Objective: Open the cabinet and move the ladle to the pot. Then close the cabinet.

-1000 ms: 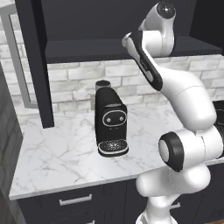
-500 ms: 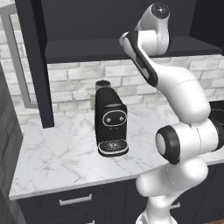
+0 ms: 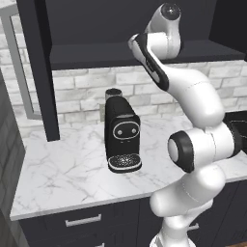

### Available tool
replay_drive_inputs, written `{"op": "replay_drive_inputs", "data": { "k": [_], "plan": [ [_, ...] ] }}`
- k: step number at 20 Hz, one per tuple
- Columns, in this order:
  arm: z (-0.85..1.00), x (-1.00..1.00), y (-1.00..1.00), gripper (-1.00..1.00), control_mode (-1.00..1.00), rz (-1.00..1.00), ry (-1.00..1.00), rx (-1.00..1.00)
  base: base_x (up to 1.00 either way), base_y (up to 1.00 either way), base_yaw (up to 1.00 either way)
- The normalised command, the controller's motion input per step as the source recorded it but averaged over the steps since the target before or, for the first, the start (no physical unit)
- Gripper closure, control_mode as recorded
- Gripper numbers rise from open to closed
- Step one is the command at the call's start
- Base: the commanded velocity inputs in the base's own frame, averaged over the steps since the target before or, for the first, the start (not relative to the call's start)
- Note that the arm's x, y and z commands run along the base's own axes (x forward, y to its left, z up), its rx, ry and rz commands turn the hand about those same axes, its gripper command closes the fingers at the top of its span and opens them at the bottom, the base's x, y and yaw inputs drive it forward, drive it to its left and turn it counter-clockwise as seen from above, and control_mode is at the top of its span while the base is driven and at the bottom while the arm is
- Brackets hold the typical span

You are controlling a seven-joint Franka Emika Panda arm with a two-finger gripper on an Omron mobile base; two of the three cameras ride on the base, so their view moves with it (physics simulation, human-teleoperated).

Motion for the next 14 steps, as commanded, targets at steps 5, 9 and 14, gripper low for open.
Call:
{"op": "replay_drive_inputs", "data": {
  "k": [5, 9, 14],
  "plan": [
    [0.0, 0.15, 0.03, -1.0, -1.0, -0.01, 0.0, 0.0, 0.0, 0.0, 0.0],
    [0.0, 0.03, 0.0, -1.0, -1.0, 0.0, 0.0, 0.0, 0.0, 0.0, 0.0],
    [-0.06, 0.0, 0.0, -1.0, -1.0, 0.0, 0.0, 0.0, 0.0, 0.0, 0.0]
  ]
}}
